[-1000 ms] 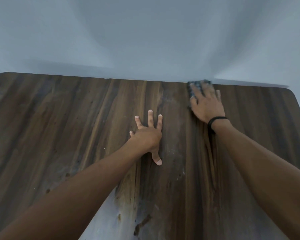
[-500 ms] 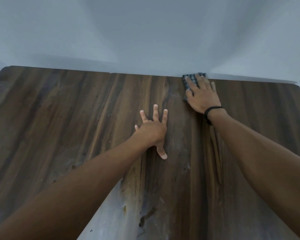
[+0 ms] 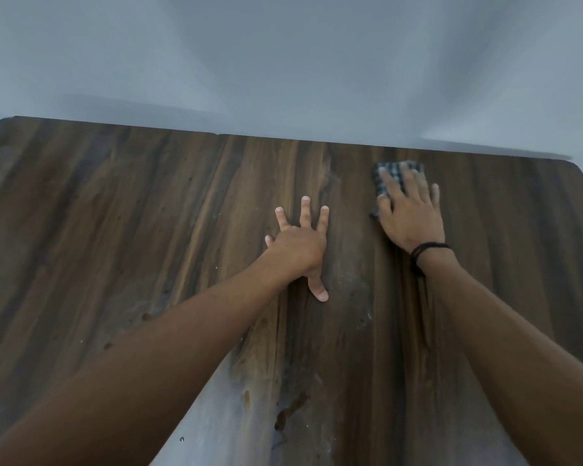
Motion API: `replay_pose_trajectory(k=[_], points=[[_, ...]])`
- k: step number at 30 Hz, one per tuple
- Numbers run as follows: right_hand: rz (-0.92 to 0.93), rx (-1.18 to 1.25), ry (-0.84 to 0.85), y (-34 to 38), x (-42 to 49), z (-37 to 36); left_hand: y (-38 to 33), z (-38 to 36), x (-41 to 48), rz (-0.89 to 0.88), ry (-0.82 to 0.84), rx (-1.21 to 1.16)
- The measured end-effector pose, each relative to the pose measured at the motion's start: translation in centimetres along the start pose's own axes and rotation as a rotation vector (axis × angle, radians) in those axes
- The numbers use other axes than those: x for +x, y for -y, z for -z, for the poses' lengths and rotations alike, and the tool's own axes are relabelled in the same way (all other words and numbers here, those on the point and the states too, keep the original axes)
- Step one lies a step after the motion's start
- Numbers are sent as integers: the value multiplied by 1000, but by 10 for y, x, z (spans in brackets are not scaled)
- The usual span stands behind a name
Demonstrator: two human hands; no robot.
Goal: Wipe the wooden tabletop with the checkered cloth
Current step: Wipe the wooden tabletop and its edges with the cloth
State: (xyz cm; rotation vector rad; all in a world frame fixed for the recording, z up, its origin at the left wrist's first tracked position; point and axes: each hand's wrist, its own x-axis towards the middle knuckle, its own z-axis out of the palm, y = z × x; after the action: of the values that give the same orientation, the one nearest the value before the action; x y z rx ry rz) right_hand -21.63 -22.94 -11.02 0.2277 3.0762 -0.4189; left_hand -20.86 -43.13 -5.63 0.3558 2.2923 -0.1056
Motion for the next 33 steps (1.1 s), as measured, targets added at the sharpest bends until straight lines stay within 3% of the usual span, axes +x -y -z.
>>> replay_pose_trajectory(k=[2, 5, 9, 13, 18, 22, 26, 30, 33], points=[[-47, -11, -18, 11, -13, -4, 0, -2, 2, -2, 6, 4], [99, -21, 22, 17, -39, -13, 7, 5, 1, -30, 4, 25], [-101, 20, -31, 20, -51, -8, 45, 35, 9, -4, -40, 29], [231, -31, 31, 44, -80, -23, 59, 37, 25, 5, 29, 79], [-108, 33, -39, 44, -1, -16, 60, 34, 23, -20, 8, 49], [148, 7, 27, 61, 32, -18, 61, 33, 24, -27, 5, 52], [-10, 50, 56, 59, 79, -7, 60, 33, 28, -31, 16, 46], [244, -18, 124, 79, 85, -14, 59, 34, 25, -18, 19, 61], [167, 4, 78, 87, 85, -16, 58, 35, 27, -26, 28, 53]])
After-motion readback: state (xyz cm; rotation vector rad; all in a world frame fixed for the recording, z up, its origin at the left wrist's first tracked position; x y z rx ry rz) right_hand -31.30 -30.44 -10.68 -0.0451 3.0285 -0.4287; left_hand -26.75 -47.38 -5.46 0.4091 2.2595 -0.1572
